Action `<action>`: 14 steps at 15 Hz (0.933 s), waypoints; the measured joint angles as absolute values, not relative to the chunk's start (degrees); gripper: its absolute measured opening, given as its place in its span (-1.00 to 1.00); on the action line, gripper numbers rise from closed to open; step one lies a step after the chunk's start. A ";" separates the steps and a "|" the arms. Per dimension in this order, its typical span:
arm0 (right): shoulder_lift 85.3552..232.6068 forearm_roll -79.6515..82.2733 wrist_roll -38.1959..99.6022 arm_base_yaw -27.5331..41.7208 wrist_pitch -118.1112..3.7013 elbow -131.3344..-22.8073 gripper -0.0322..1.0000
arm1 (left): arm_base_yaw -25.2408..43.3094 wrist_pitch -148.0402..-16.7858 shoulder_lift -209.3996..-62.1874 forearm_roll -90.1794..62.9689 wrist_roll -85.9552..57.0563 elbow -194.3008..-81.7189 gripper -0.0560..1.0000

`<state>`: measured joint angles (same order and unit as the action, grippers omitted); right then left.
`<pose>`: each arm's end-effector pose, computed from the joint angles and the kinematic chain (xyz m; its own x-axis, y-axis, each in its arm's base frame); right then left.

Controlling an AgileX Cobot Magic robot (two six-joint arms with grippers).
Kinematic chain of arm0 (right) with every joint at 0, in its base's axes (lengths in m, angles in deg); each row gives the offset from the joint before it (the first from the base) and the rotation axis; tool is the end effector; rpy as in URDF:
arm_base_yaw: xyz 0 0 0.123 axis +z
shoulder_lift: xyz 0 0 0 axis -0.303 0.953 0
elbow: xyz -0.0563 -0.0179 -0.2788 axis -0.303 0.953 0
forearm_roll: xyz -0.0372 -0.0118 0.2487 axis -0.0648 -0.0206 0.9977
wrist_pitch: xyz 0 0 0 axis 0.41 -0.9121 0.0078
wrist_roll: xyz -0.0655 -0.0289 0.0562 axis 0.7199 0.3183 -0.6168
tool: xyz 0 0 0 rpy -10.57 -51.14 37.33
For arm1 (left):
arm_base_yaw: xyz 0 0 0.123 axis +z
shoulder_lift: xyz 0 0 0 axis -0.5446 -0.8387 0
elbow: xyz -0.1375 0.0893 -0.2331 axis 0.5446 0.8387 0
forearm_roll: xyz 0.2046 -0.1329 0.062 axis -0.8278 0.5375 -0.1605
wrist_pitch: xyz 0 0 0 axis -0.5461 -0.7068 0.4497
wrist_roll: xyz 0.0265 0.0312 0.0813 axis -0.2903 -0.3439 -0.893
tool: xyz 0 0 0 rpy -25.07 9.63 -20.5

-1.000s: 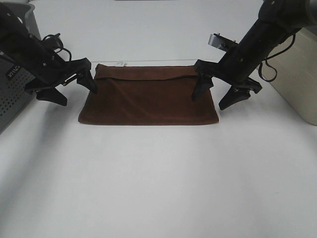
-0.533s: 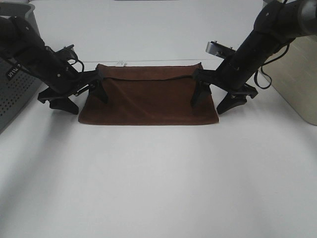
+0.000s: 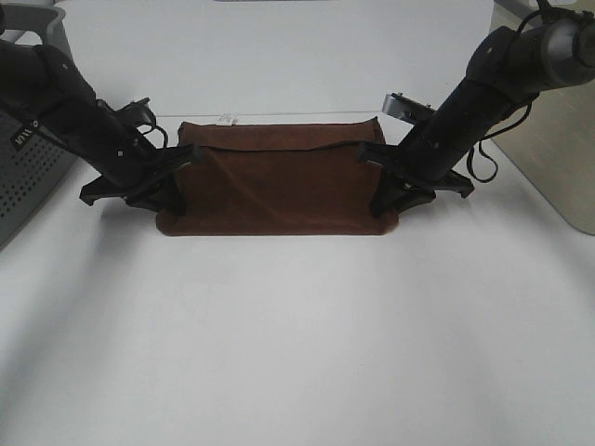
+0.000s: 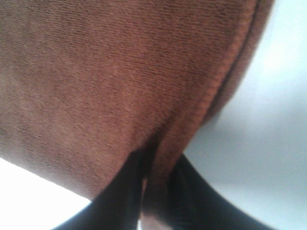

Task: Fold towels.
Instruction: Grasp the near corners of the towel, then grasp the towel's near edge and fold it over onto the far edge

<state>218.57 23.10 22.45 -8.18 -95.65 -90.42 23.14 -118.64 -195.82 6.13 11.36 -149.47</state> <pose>0.4458 0.1081 0.0984 -0.9838 -0.0585 -0.1696 -0.1199 0.9177 0.3788 0.4481 -0.1106 0.0877 -0.9745 -0.1300 -0.1828 -0.0434 0.9087 -0.4151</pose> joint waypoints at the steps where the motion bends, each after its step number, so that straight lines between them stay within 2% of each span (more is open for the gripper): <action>1: 218.57 21.20 21.53 -8.18 -95.65 -90.42 -0.88 | 23.09 -118.81 -195.82 5.15 11.36 -149.47 -0.87; 2: 218.57 20.46 20.50 -8.18 -95.71 -90.42 -0.94 | 23.09 -119.50 -195.76 4.64 11.36 -149.47 -0.87; 6: 216.22 19.66 18.78 -8.18 -96.40 -87.09 -0.94 | 23.09 -123.45 -192.38 1.03 11.36 -148.09 -0.87; 11: 203.50 22.98 20.10 -7.90 -93.65 -67.84 -0.94 | 22.86 -123.39 -183.39 0.23 11.30 -132.22 -0.87; 14: 197.31 25.16 21.99 -4.74 -90.55 -56.10 -0.94 | 22.11 -120.53 -176.34 0.23 10.84 -120.76 -0.87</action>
<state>197.31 25.16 21.99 -4.74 -90.55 -56.10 22.11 -120.53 -176.34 0.23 10.84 -120.76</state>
